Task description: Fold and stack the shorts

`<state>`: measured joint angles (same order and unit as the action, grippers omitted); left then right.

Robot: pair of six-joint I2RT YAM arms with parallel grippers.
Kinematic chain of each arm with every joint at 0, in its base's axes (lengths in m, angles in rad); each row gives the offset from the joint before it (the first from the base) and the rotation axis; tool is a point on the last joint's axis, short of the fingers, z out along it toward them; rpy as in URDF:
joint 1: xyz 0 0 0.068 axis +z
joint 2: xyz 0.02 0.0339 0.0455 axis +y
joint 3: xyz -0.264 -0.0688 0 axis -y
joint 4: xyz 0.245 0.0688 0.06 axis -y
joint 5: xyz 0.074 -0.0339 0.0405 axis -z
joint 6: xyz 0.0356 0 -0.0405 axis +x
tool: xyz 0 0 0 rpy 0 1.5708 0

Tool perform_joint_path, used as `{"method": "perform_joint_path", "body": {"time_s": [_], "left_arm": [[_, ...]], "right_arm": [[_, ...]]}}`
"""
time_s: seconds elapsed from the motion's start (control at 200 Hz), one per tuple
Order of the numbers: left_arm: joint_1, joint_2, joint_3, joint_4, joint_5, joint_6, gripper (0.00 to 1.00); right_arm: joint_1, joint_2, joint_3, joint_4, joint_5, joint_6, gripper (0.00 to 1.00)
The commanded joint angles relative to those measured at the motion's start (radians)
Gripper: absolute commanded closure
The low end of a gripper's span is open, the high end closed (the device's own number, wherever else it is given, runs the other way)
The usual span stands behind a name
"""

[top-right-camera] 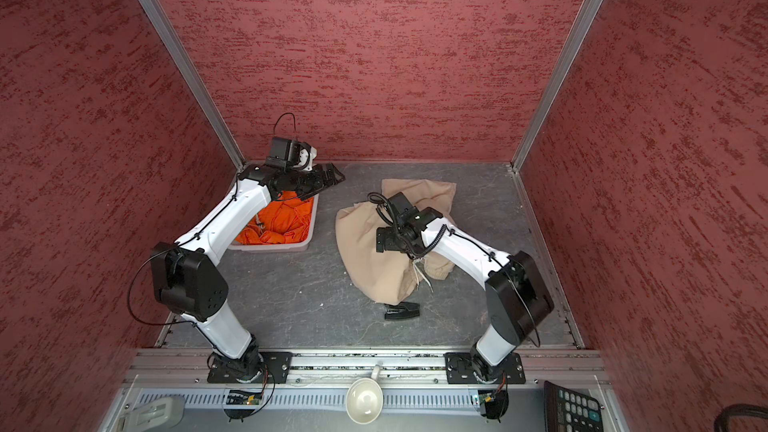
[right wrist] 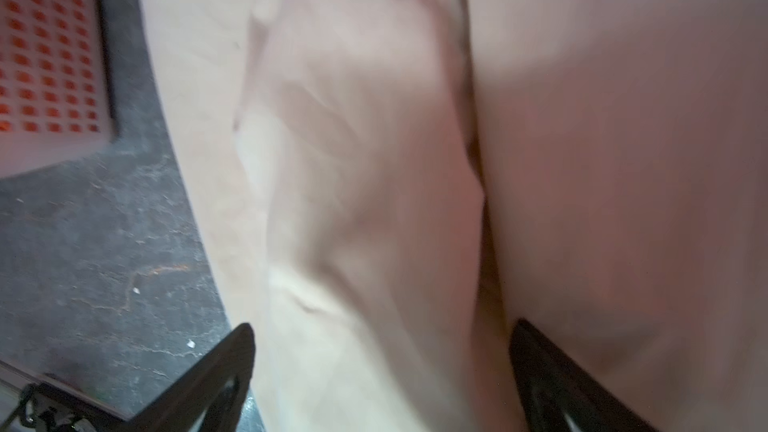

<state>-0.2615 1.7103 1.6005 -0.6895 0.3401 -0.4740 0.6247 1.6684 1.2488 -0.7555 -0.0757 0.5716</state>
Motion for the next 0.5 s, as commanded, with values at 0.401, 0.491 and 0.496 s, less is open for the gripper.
{"method": "perform_joint_path", "body": {"time_s": [0.401,0.491,0.496], "left_arm": [[0.047,-0.137,-0.061,0.047,-0.043,0.108,0.00],[0.045,-0.164,-0.092,0.088,-0.041,0.143,0.00],[0.045,-0.165,-0.094,0.090,-0.041,0.144,0.00]], "right_arm": [[-0.072,0.077,0.367,-0.004,-0.063,-0.060,0.91],[-0.099,0.113,0.446,-0.022,-0.078,-0.062,0.77],[-0.100,0.115,0.450,-0.022,-0.080,-0.061,0.76]]}}
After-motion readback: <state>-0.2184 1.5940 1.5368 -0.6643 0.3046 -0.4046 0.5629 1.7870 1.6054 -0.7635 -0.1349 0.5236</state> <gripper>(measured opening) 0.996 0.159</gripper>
